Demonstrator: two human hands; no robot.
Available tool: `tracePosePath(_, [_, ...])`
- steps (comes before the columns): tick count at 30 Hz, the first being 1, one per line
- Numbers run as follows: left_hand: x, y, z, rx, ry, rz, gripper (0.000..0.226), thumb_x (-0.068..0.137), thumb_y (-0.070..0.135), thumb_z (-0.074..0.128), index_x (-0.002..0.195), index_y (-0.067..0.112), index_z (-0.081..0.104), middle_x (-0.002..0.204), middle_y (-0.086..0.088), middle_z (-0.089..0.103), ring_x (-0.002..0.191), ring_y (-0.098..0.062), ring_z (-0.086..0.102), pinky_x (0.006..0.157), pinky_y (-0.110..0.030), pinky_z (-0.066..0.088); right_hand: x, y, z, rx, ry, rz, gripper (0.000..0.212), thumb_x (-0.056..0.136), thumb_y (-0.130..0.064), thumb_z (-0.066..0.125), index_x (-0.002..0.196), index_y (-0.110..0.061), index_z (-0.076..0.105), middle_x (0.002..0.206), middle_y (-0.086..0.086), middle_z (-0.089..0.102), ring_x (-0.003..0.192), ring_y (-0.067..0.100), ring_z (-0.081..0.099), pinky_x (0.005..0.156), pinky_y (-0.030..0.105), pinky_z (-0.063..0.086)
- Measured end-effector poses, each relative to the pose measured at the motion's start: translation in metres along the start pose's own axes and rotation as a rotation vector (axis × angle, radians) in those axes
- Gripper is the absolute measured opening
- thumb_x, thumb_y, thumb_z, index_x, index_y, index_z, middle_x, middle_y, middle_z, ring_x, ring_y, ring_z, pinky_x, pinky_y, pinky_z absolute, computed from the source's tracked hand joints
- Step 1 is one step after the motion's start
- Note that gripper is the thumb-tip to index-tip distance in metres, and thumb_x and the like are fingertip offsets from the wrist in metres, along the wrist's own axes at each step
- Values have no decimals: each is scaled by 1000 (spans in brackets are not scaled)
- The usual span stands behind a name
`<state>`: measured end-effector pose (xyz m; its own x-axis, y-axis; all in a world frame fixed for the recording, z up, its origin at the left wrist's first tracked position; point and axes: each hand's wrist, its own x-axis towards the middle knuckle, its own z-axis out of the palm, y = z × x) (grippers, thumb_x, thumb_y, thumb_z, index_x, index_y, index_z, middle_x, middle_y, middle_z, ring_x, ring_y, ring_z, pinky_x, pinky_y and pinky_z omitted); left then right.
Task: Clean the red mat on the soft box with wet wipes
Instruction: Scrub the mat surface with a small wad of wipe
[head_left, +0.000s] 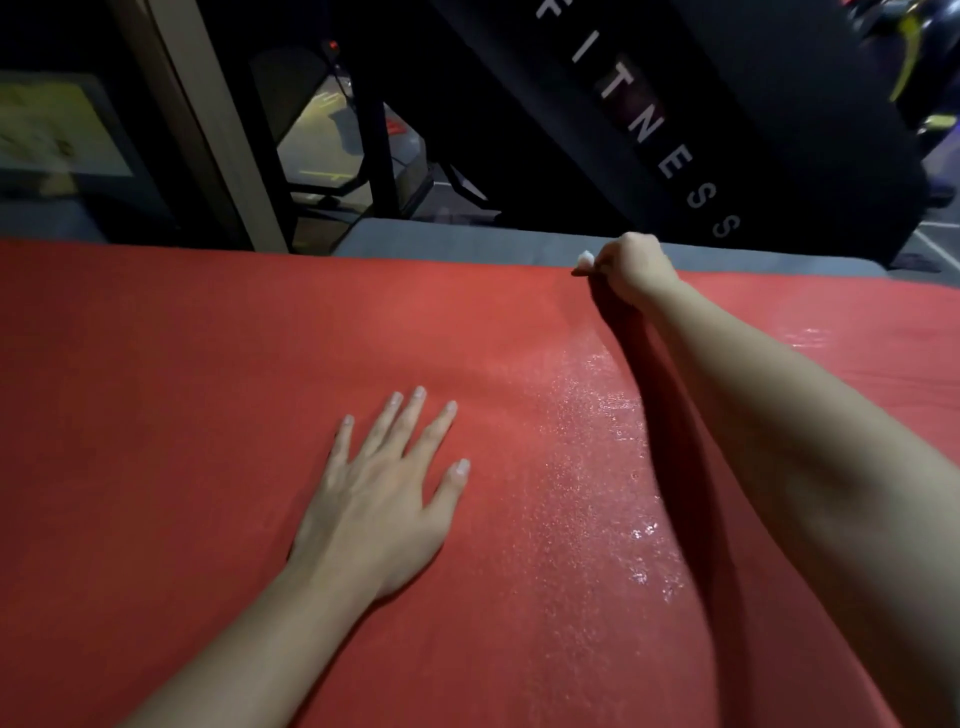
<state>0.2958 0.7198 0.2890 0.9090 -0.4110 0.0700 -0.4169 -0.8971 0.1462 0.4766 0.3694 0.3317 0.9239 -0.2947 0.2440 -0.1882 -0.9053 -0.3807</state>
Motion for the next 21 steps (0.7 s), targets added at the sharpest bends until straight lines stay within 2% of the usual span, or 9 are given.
tracePosePath(2, [0,-1,0,9,-5,0,72,92,67,-2,160,46,-4,169,16,-11,154,-2,-16,128,-44,-2,0,8,-9,-19,-84,-58,29,89,-43,67,85,-16,75,77,10,62,75,25,59,66,25,36])
tracePosePath(4, [0,-1,0,2,-3,2,72,91,67,-2,160,46,-4,169,16,-11,153,-2,-16,128,-44,-3,-11,13,-20,16,-168,-133,22,85,-40,73,89,-19,77,74,3,64,67,14,57,63,24,36])
tracePosePath(7, [0,1,1,5,-4,-6,73,90,68,-3,160,47,-4,169,16,-12,153,-2,-17,128,-44,-3,-31,17,-37,161,-388,-166,22,77,-44,78,89,-25,78,73,8,71,59,8,56,62,24,41])
tracePosePath(8, [1,1,1,7,-8,-8,73,90,68,-4,160,47,-4,169,16,-12,153,-2,-17,128,-44,-4,-35,18,-39,187,-391,-159,24,74,-46,78,87,-25,78,72,8,72,59,8,58,62,23,42])
tracePosePath(11, [1,1,0,10,-18,-12,74,90,68,-3,160,47,-2,169,16,-10,154,-2,-15,128,-43,-3,-36,15,-29,184,-129,-39,19,82,-39,74,88,-21,76,70,7,69,61,10,61,62,18,50])
tracePosePath(14, [0,2,-1,14,-24,-23,76,87,68,-6,160,46,-4,170,16,-10,154,-2,-15,127,-42,-5,-36,7,-13,136,-12,58,23,85,-36,71,90,-14,77,82,13,71,81,25,67,76,30,54])
tracePosePath(16, [0,3,-3,5,-19,-22,78,86,68,-7,160,46,-2,170,15,-9,154,-3,-14,127,-43,-4,-42,5,-16,68,-97,10,21,84,-35,71,87,-15,77,84,10,72,83,23,67,72,28,50])
tracePosePath(19, [1,3,-2,-6,-15,-18,80,85,68,-6,161,45,1,170,13,-6,155,-5,-12,127,-44,-3,-74,5,-41,21,-314,-212,4,82,-24,74,86,-24,75,79,1,73,72,15,64,63,23,43])
tracePosePath(21, [2,3,-1,-6,-11,-16,79,86,68,-4,161,44,2,171,12,-5,156,-6,-10,127,-45,-2,-104,6,-58,89,-484,-296,7,81,-19,76,88,-23,76,74,-5,72,64,9,62,61,20,44])
